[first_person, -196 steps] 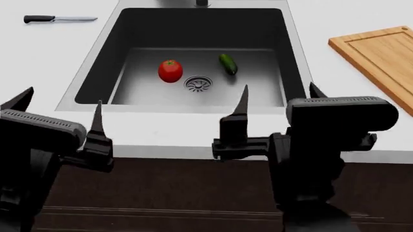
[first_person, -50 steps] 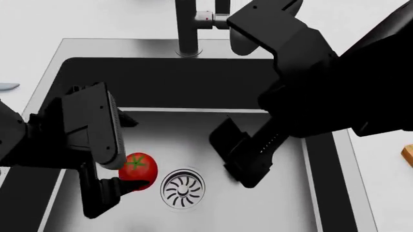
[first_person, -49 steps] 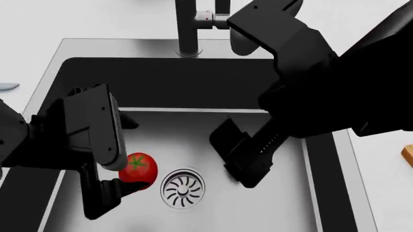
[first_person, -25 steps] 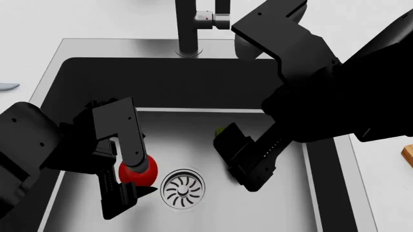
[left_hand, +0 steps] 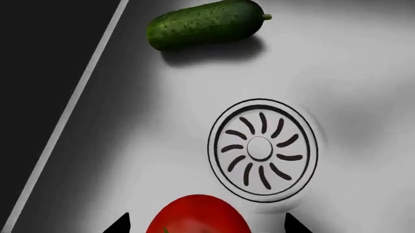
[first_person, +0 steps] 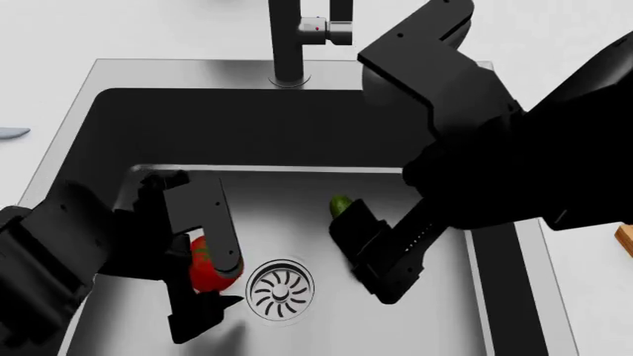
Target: Pick the vegetables from the sink and place them on the cutting board.
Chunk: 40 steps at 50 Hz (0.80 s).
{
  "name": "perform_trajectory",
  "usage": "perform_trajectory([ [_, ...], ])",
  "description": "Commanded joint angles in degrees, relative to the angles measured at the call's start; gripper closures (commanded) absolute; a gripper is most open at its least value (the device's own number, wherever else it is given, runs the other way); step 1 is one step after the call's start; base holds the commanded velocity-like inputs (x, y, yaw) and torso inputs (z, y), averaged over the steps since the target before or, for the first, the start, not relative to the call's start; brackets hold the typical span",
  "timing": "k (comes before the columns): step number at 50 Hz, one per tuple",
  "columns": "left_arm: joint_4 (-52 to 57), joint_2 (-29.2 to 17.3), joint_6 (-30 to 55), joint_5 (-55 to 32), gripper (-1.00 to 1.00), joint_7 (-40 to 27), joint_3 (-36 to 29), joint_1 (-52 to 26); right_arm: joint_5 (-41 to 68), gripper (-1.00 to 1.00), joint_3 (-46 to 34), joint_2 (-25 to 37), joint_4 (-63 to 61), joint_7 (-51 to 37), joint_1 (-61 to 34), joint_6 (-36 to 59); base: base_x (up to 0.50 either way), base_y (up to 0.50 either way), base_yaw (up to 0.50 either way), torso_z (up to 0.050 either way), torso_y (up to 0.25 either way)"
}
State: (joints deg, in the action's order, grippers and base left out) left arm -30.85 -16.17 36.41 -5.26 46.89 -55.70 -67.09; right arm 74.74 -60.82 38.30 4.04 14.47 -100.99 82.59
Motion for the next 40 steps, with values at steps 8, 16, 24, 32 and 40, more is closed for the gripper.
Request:
perform_trajectory([
  [8, -3.72, 2.39, -2.56, 0.89, -1.0, -1.69, 1.26, 2.7, -1.62, -1.0, 0.5, -0.8, -0.21, 0.32, -0.21, -0.96, 0.0, 0.0, 0.0, 0.0, 0.0],
  [16, -4.34, 1.79, -4.48, 2.37, -1.0, -2.94, 0.12, 3.12, -1.34, -1.0, 0.34, -0.64, -0.28, 0.21, -0.12, -1.5, 0.0, 0.0, 0.0, 0.0, 0.0],
  [24, -10.09, 2.58, -10.33, 6.71, 1.0, -7.2, -2.99, 3.39, -1.33, -1.0, 0.19, -0.54, -0.5, 0.22, -0.37, -2.11, 0.0, 0.0, 0.0, 0.0, -0.004],
  [32, -13.49, 2.76, -13.11, 9.47, 1.0, -10.15, -5.09, 4.01, -0.74, -1.0, 0.45, -0.27, -0.69, -0.59, -0.71, -2.1, 0.0, 0.0, 0.0, -0.002, -0.007],
  [40, -0.01, -2.09, -10.71, 8.16, 1.0, -15.11, -0.5, 5.23, -0.58, -1.0, 0.3, -0.83, 0.11, -1.53, -0.86, -2.11, 0.0, 0.0, 0.0, -0.003, -0.006],
])
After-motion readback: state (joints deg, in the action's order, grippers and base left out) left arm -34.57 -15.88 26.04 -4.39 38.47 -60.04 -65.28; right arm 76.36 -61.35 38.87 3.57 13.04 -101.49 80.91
